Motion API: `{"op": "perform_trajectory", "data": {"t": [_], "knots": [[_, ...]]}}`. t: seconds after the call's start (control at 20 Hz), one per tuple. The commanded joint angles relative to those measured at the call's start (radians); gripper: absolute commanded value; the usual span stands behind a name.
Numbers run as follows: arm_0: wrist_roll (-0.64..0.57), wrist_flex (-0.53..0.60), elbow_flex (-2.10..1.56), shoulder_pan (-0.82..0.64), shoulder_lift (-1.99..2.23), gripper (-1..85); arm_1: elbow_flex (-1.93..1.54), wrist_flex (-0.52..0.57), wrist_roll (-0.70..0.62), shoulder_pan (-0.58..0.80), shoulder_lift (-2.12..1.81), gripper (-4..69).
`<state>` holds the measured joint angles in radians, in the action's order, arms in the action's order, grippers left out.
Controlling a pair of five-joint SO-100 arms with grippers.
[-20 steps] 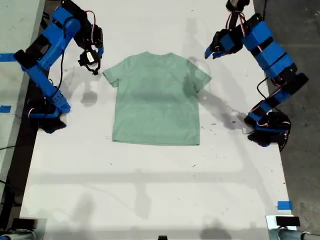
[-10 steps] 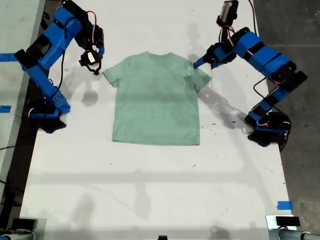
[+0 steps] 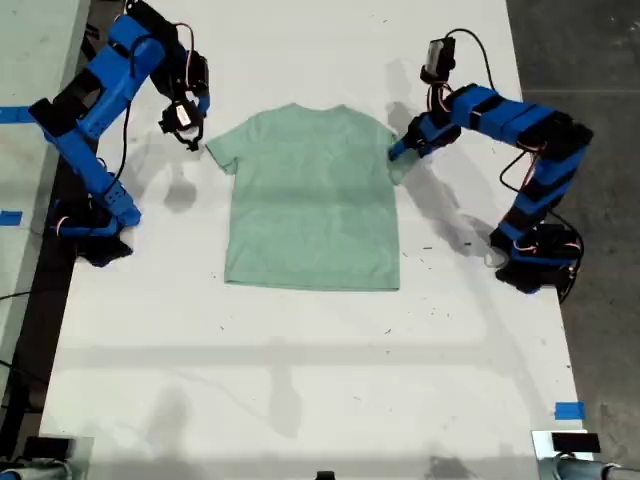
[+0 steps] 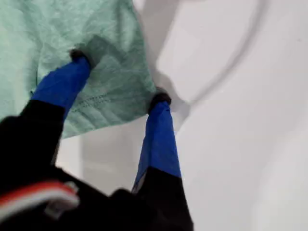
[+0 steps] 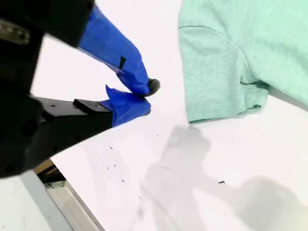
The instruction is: Fold tshirt
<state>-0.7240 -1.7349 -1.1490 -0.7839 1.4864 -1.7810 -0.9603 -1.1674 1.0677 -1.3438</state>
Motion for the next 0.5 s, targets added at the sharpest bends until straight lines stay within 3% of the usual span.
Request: {"op": "perform_trajectory", "data": {"t": [0.0, 0.3, 0.45], "knots": [[0.006, 0.008, 0.005, 0.034, 0.009, 0.0, 0.069, -0.003, -0.025, 0.008, 0.054, 7.0], [0.017, 0.012, -0.003, 0.049, 0.009, 0.0, 0.140, -0.048, -0.020, -0.011, 0.107, -1.9], [0.023, 0.012, -0.012, 0.054, 0.011, 0.0, 0.166, -0.092, 0.000, -0.017, 0.101, -1.9]]}}
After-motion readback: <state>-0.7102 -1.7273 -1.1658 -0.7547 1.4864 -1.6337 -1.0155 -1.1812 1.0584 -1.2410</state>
